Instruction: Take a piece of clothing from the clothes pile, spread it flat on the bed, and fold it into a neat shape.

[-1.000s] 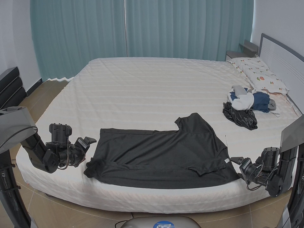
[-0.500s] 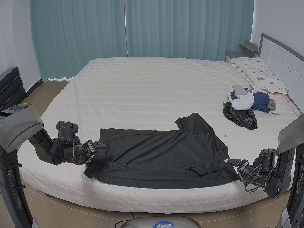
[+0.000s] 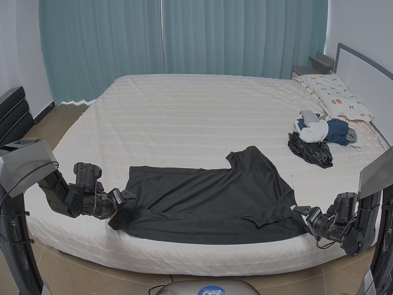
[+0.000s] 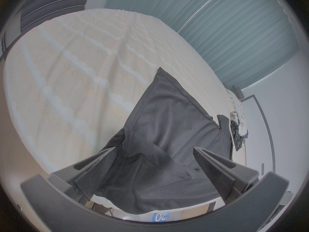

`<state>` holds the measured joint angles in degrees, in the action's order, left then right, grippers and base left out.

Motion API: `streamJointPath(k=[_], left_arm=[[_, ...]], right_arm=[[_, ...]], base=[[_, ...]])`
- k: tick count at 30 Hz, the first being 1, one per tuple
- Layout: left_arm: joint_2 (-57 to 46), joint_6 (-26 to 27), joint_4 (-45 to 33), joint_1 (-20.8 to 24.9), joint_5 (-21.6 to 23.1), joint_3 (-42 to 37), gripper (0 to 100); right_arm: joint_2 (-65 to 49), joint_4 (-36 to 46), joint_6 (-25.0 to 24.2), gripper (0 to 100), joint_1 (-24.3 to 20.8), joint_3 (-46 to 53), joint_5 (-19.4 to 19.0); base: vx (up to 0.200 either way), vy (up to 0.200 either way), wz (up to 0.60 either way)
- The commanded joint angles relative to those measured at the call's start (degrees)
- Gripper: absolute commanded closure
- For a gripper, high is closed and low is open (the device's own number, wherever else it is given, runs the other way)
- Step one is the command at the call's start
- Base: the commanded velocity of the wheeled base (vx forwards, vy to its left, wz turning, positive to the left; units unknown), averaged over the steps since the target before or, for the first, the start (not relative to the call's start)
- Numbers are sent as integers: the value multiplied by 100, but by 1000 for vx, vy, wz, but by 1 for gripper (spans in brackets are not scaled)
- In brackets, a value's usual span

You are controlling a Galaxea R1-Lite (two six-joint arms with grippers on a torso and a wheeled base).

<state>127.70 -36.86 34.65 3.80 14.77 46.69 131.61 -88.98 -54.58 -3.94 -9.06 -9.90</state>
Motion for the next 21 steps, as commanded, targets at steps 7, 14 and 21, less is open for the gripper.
streamJointPath(k=[7,14,21], left_arm=[[80,65,7,24,-1,-2,0],[229,197,7,-64,-212,68,100],[229,162,7,-90,-484,130,100]], right_arm=[[14,-76,0,0,-11,0,-3],[14,-67,0,0,-28,-8,6],[5,-76,0,0,-28,0,14]], base=[[0,0,0],[0,0,0],[0,0,0]])
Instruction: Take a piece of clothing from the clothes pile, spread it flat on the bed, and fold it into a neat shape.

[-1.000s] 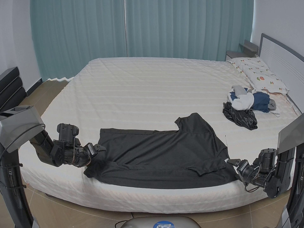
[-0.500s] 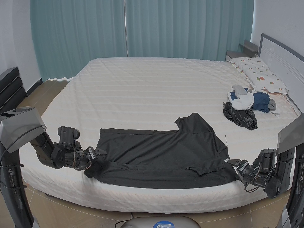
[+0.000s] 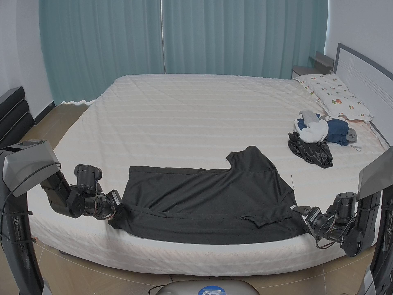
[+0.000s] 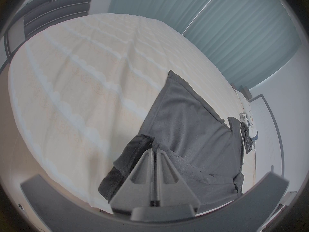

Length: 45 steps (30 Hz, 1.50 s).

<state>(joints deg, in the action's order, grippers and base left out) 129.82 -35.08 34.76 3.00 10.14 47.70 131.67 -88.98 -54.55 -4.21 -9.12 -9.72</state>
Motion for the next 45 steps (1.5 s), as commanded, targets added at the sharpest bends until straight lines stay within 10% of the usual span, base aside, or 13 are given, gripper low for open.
streamJointPath(k=[1,18,30,45], left_arm=[[0,-16,-4,-10,-74,29,100],[-167,-77,-13,-1,-206,-200,100],[-167,-209,14,-10,-171,-235,100],[-123,-429,14,-10,-135,-209,100]], right_arm=[[-1,-76,6,0,-1,7,5],[-581,-67,120,0,7,-20,14],[386,197,2072,0,43,-1118,-496],[878,1251,2238,0,122,-2454,-1191]], base=[[0,0,0],[0,0,0],[0,0,0],[0,0,0]])
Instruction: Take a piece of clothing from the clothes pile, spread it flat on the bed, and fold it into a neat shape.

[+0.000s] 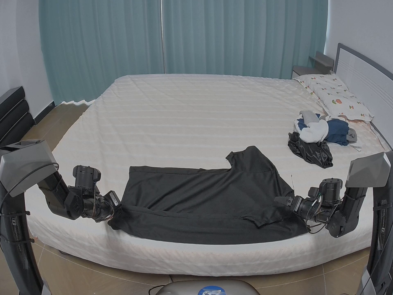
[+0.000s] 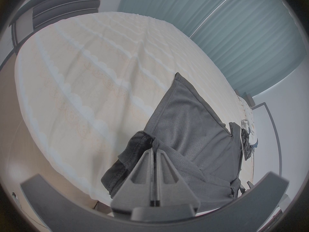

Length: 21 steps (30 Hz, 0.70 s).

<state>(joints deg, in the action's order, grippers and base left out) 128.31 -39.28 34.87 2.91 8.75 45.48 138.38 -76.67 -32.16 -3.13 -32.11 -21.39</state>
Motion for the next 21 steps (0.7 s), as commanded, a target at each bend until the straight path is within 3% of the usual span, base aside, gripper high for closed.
streamJointPath(k=[1,18,19,21], left_arm=[[28,-10,-6,-1,4,13,100],[107,-62,-32,16,-67,75,100],[107,-62,-32,7,-67,66,0],[107,-62,-32,7,-67,48,0]], right_arm=[[225,20,8,0,14,-155,-31],[-522,-147,-71,0,208,601,-84],[-478,-120,-71,0,190,583,-75],[-355,-129,-62,0,173,539,-75]], base=[[0,0,0],[0,0,0],[0,0,0],[0,0,0]])
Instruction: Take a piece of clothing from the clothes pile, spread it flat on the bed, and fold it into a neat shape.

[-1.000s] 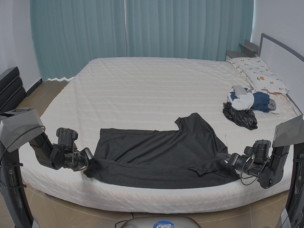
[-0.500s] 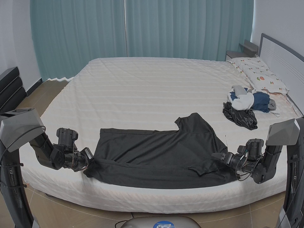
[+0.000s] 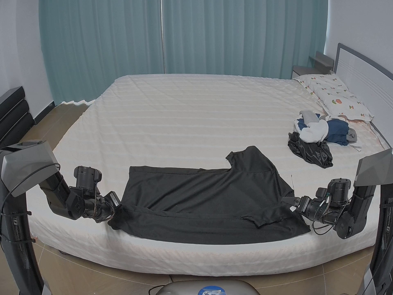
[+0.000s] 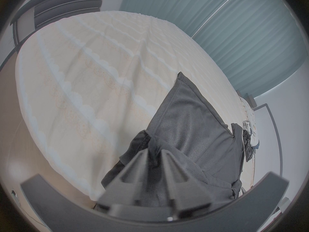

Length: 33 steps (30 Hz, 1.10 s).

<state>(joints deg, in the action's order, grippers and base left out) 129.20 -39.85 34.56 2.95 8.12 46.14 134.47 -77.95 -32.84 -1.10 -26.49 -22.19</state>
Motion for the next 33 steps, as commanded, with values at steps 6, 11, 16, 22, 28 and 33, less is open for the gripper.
streamJointPath(k=[6,11,16,22,28,33], left_arm=[[9,-40,42,-58,-3,0,0],[-61,-401,68,-286,260,53,0],[-263,-752,77,-603,1060,114,0],[-272,-910,86,-682,1218,150,0],[-246,-902,77,-682,1210,158,0],[-246,-884,86,-682,1201,167,0]], right_arm=[[-167,16,-38,0,-136,135,74],[-721,43,-539,0,-426,513,101],[-862,350,-1207,0,-1042,575,566],[-554,377,-2385,0,-1543,522,1050],[-211,377,-2394,0,-1648,434,1621],[-44,306,-2402,0,-1727,373,1841]], base=[[0,0,0],[0,0,0],[0,0,0],[0,0,0],[0,0,0],[0,0,0]])
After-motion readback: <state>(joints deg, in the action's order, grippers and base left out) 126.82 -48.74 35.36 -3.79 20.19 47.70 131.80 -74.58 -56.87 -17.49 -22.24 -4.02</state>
